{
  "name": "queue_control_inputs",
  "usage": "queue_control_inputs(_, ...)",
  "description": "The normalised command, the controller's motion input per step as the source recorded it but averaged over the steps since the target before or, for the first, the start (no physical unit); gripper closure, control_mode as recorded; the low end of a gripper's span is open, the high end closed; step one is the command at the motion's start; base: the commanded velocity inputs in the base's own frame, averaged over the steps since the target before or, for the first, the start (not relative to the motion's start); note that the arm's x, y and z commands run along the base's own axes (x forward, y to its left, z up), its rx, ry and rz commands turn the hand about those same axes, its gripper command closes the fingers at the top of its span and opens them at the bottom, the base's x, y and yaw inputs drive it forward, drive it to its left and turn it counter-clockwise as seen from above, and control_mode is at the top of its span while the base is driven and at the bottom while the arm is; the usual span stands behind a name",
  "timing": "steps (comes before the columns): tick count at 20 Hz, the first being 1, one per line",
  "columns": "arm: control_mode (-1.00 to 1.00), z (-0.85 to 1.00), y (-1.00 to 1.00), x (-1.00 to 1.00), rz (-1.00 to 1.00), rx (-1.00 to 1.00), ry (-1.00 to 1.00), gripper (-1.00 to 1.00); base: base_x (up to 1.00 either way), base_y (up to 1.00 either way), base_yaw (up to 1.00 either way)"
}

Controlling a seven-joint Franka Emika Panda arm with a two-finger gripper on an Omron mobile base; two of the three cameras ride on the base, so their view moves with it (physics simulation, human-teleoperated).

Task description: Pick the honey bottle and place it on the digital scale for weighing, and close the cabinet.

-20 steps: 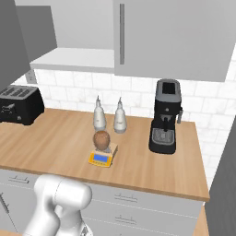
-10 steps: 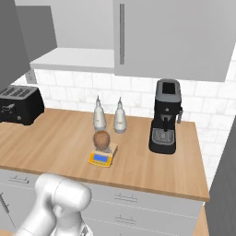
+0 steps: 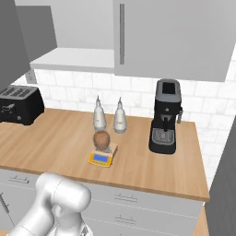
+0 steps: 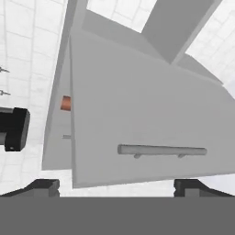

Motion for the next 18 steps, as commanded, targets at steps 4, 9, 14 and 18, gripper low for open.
queue_control_inputs(4,-1.0,-0.19,0.0,0.94,0.0,0.0,-0.05,-1.0,0.0,0.0,0.0)
queue_control_inputs(9,-1.0,0.01,-0.32,0.9,0.0,0.0,0.05,-1.0,0.0,0.0,0.0)
queue_control_inputs(14,-1.0,0.28,-0.5,0.77,-0.07,0.0,0.1,-1.0,0.0,0.0,0.0)
queue_control_inputs(18,-1.0,0.64,-0.18,0.21,-0.1,0.0,0.02,-1.0,0.0,0.0,0.0)
